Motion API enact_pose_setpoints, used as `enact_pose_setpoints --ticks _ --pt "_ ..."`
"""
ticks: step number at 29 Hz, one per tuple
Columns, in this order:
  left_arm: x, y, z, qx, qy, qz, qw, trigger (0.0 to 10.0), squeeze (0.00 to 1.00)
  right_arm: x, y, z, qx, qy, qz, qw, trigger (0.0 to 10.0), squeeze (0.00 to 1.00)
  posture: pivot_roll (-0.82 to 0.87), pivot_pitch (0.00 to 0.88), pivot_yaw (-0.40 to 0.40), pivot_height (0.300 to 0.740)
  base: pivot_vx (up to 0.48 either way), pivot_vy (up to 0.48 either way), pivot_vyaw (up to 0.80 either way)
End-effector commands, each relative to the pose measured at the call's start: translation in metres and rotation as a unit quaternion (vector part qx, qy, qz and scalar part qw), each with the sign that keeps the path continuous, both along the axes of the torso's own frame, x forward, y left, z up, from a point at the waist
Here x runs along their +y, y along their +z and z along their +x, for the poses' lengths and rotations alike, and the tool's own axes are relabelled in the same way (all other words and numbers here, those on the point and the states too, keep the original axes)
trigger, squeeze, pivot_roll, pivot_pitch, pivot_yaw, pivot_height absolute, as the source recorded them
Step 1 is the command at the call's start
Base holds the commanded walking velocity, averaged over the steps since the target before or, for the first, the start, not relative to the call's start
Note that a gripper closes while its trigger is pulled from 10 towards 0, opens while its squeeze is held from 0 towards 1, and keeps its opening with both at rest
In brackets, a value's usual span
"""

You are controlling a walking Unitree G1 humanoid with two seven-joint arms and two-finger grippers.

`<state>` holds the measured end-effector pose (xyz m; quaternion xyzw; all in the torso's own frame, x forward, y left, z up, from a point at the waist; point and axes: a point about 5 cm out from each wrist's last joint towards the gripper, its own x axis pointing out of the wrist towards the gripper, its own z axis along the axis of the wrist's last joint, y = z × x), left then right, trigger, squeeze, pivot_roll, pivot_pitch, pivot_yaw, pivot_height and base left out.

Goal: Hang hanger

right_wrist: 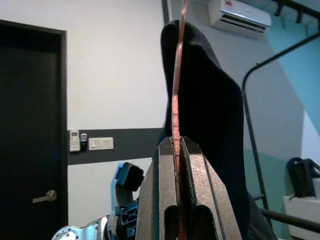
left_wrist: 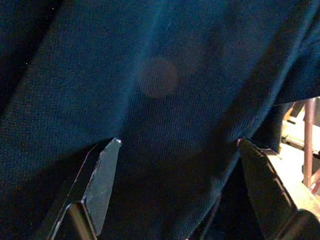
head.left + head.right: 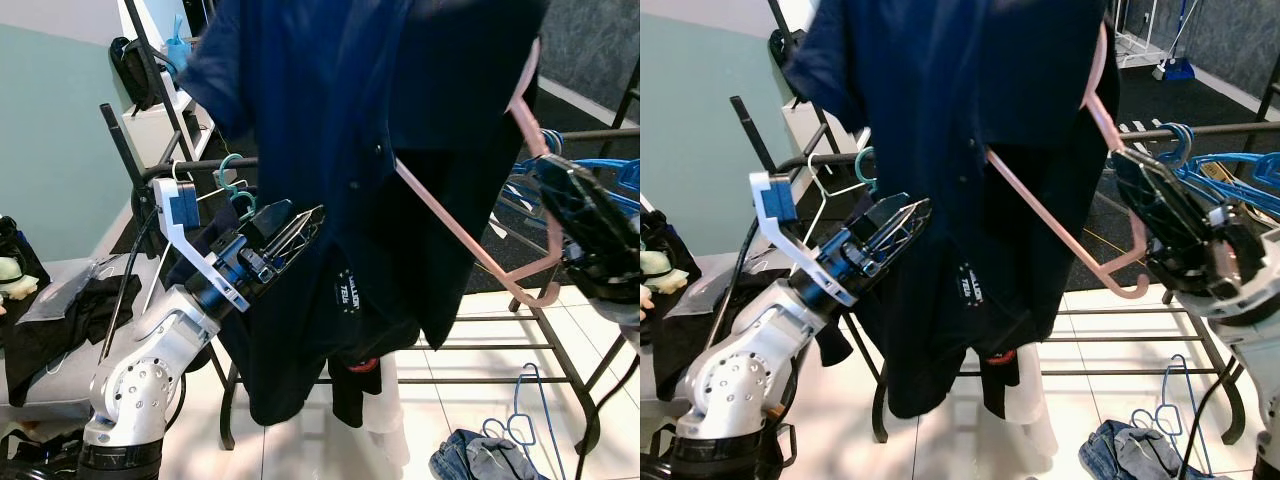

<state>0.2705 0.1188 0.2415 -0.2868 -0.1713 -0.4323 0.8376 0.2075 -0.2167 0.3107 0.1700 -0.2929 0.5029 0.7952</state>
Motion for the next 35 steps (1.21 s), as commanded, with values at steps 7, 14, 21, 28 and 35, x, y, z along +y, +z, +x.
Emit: enact_pose_setpoints --ticks 7,14,21,28,35 --pt "-0.003 0.007 -0.002 -0.039 0.007 0.032 0.999 10.0 0.0 0.01 0.007 -0.007 -0.018 0.03 -0.002 0.999 0.0 0.0 -0.15 0.0 0.075 0.71 0.0 0.0 0.0" --pt "-0.009 0.016 -0.009 -0.069 -0.027 0.025 0.997 10.0 0.0 0.014 0.006 -0.006 -0.009 0.026 -0.005 1.0 0.0 0.0 -0.15 0.0 0.073 0.71 0.0 0.0 0.0" --pt "-0.014 0.015 -0.014 -0.093 -0.044 0.062 0.993 10.0 1.0 0.015 0.005 -0.003 -0.003 0.024 -0.008 1.0 0.0 0.0 -0.15 0.0 0.071 0.71 0.0 0.0 0.0" --pt "-0.023 0.01 -0.013 -0.103 -0.036 0.099 0.989 10.0 0.0 0.017 0.005 -0.001 0.001 0.025 -0.011 1.0 0.0 0.0 -0.15 0.0 0.072 0.71 0.0 0.0 0.0" --pt "-0.025 0.008 -0.006 -0.094 -0.002 0.107 0.99 10.0 0.0 0.019 0.005 -0.001 0.002 0.028 -0.012 1.0 0.0 0.0 -0.15 0.0 0.072 0.71 0.0 0.0 0.0"
